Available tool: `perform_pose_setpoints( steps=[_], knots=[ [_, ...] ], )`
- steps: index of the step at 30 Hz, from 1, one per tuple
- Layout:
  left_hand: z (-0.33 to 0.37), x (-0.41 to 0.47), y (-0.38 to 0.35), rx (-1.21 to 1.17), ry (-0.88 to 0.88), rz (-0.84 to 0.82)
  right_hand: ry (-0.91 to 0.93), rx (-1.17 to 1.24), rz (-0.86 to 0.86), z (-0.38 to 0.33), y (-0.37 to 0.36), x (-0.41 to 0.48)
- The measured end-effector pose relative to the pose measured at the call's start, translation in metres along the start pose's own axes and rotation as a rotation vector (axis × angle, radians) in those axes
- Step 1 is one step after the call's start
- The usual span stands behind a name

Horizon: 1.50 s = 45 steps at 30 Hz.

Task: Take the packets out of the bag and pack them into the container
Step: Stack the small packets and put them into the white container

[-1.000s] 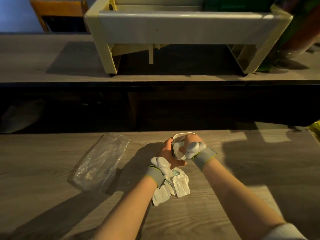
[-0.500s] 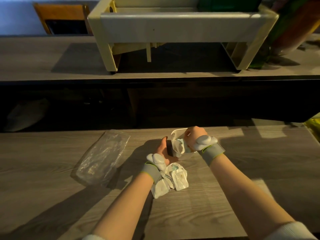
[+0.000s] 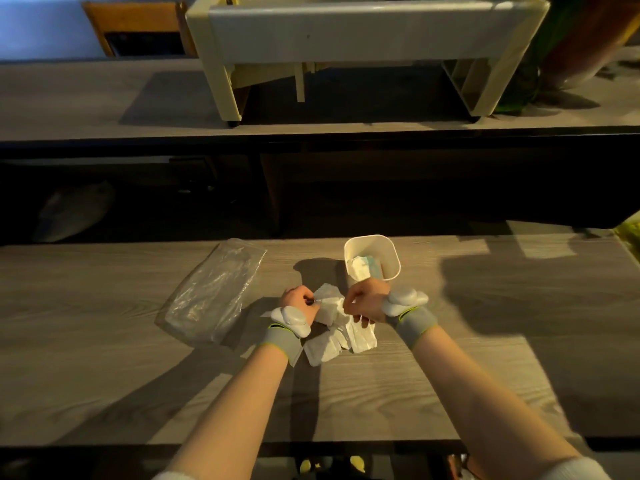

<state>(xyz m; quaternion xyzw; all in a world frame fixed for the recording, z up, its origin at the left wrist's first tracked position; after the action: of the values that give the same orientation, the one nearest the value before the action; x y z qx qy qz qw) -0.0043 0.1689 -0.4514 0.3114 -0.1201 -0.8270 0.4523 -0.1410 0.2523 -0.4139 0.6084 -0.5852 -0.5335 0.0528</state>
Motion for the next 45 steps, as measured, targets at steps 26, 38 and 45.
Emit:
perform_pose_setpoints(
  steps=[26, 38, 45],
  knots=[
    [-0.002, -0.020, -0.009, -0.255, 0.061, -0.168, 0.065, 0.246, 0.171, -0.009, -0.011, 0.003],
    [-0.029, -0.013, 0.065, -0.447, 0.217, 0.074, -0.297, -0.104, 0.166, -0.016, -0.042, 0.027],
    [-0.035, -0.014, 0.062, -0.525, 0.272, 0.050, -0.307, -0.212, 0.082, -0.025, -0.042, 0.032]
  ],
)
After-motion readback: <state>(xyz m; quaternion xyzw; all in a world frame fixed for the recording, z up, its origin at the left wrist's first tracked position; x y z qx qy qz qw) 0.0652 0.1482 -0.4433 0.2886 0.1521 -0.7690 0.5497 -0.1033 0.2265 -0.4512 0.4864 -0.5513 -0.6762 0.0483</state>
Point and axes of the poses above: each hand's wrist, its own x-axis towards the middle knuckle, its own y-axis out of the back of the hand, z = x × y, the point moved 5 cm from there along x, towards the middle knuckle, and after that the axes turned 15 degrees about -x, right-handed, at the moved point
